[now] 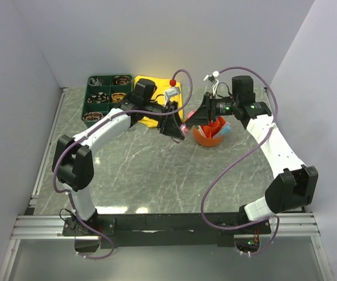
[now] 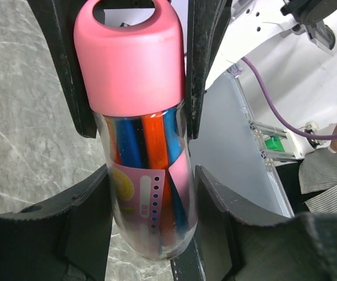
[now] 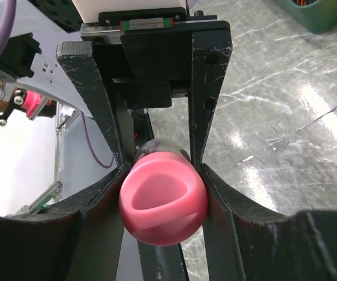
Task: Sort the stationery into containers
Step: Place the stationery in the storage box.
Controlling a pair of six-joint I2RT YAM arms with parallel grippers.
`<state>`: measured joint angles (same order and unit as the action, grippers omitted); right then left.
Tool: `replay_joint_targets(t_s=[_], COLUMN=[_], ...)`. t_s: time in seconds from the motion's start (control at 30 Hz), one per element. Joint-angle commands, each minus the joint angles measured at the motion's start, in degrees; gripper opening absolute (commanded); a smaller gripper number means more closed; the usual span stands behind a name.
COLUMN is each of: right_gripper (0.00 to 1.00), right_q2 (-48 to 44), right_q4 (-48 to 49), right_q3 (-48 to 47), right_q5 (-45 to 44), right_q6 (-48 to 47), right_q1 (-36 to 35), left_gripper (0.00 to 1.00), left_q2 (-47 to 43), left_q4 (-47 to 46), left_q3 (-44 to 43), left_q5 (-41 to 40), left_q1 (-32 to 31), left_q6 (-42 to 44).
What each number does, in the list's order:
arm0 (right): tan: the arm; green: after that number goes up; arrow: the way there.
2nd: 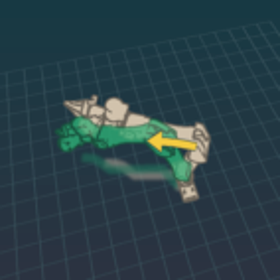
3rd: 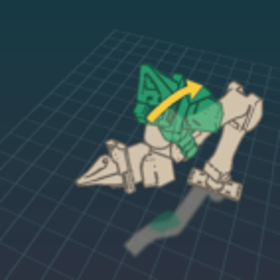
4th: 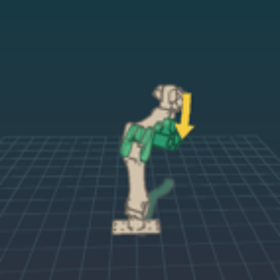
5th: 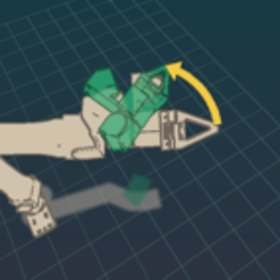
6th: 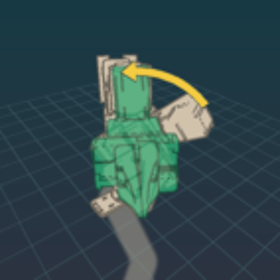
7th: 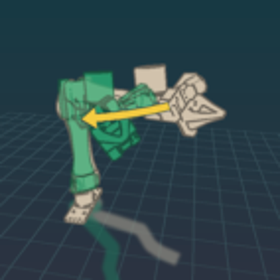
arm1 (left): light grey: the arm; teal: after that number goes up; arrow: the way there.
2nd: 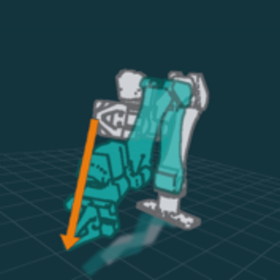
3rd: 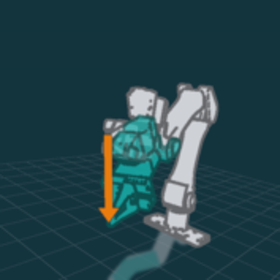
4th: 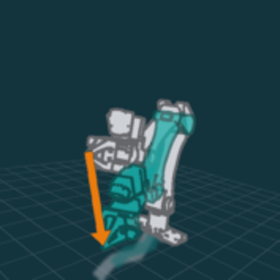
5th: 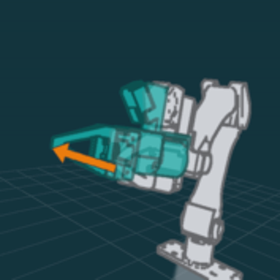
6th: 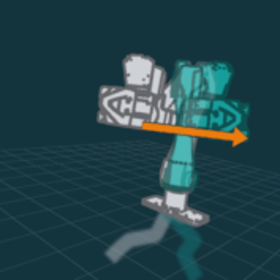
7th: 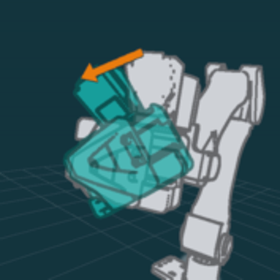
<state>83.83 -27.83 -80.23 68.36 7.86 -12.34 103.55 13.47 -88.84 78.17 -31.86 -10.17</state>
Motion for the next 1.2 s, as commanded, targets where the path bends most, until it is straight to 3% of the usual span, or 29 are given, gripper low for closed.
replay_joint_targets(t_s=[0.0, 0.03, 0.1, 0.13, 0.27, 0.43, 0.8, 1.17], right_gripper=[0.0, 0.0, 0.0, 0.0, 0.0, 0.0, 0.0, 0.0], right_q2=[-0.7, -0.8, -1.0, -1.0, -0.1, 1.8, 7.7, 10.2], right_q4=[-1.0, -2.9, -8.4, -10.0, -16.1, -16.5, -13.7, -12.0], right_q3=[-2.4, -4.3, -6.3, -8.2, -10.3, -11.1, -13.8, -13.5], right_q5=[-0.7, -1.6, -6.4, -8.6, -19.9, -33.6, -48.4, -50.2], right_q6=[-2.7, -6.5, -11.0, -15.3, -23.8, -27.8, -29.7, -29.6], right_q1=[1.2, 2.2, 3.4, 4.2, 4.8, 4.8, 4.5, 4.6], left_gripper=[0.49, 0.69, 0.8, 0.99, 1.0, 1.0, 0.99, 1.0], left_q2=[-0.4, -1.0, -1.7, -2.7, -5.9, -10.3, -10.0, -9.1], left_q4=[10.0, 16.2, 21.1, 23.2, 28.1, 28.6, 27.9, 27.3], left_q3=[-5.5, -7.1, -8.3, -8.5, -5.8, -0.3, 1.7, 1.7], left_q5=[-8.3, -11.3, -18.7, -20.8, -30.5, -41.8, -40.9, -39.8], left_q1=[-0.5, -0.4, 0.1, 0.5, 3.1, 3.9, 4.2, 4.2], left_q6=[9.5, 16.9, 23.2, 27.7, 34.3, 38.5, 37.1, 36.4])
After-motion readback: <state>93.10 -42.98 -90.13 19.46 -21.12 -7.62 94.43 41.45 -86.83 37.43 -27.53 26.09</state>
